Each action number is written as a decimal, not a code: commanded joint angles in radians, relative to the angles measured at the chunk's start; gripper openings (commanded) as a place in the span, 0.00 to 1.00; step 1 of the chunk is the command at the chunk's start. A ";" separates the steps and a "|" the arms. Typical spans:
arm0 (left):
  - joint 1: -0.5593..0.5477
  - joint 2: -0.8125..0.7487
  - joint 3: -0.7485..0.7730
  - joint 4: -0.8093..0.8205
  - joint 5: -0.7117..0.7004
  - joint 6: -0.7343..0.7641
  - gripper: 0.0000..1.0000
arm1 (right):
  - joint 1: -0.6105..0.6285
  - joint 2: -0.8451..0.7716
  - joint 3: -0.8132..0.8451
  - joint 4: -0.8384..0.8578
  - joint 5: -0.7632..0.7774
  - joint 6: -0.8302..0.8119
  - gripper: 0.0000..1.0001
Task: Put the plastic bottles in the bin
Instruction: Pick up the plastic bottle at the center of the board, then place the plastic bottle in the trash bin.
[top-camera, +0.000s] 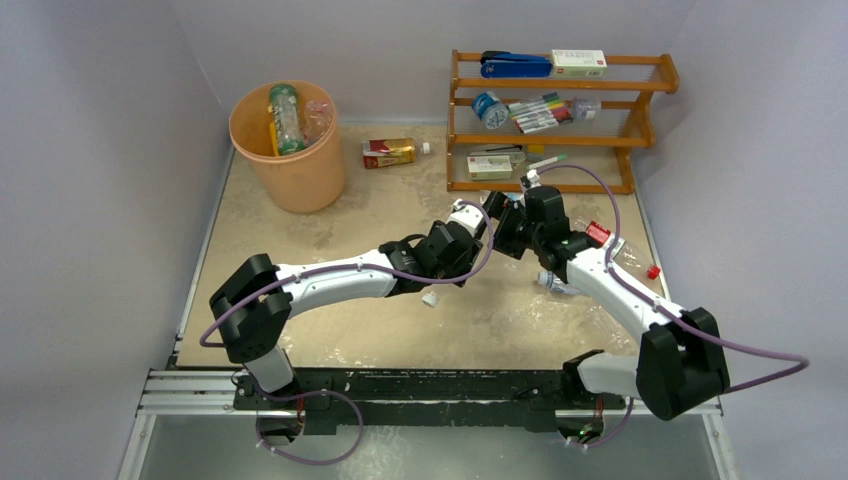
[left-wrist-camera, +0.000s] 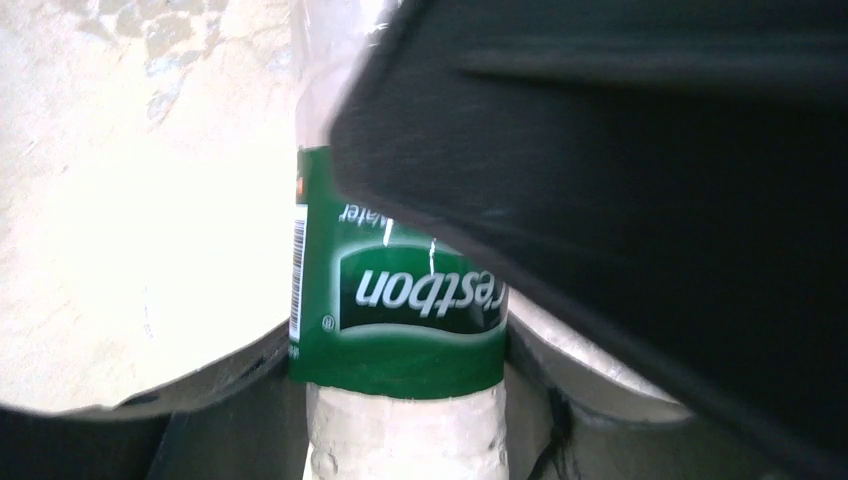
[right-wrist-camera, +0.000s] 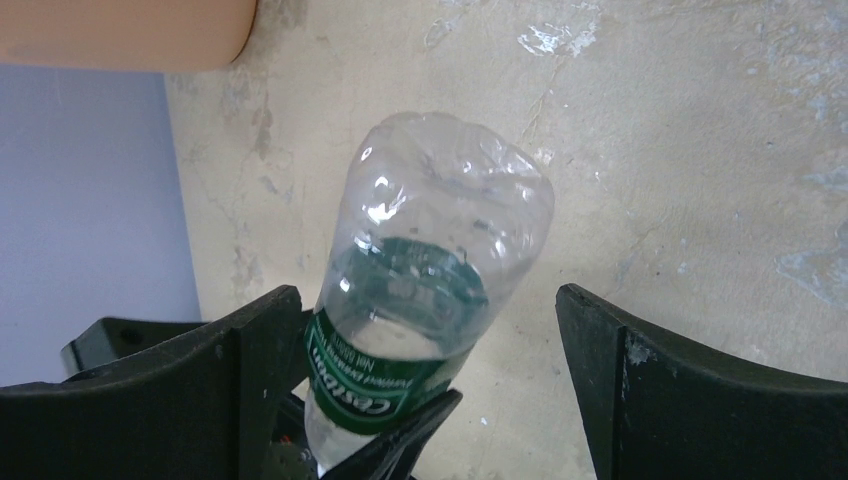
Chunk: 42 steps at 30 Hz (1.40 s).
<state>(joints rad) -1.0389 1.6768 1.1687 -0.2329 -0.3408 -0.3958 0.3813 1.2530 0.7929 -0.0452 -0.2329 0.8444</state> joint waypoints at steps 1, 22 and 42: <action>0.044 -0.080 -0.003 0.008 -0.026 0.024 0.54 | 0.005 -0.112 0.035 -0.072 0.058 0.003 1.00; 0.601 -0.249 0.324 -0.217 0.091 0.115 0.57 | 0.005 -0.296 -0.113 -0.088 0.103 0.012 1.00; 1.013 -0.020 0.635 -0.145 0.239 0.062 0.57 | 0.005 -0.393 -0.244 -0.088 0.070 0.033 1.00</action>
<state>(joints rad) -0.0898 1.6489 1.7432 -0.4603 -0.1314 -0.3054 0.3813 0.8978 0.5568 -0.1493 -0.1513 0.8722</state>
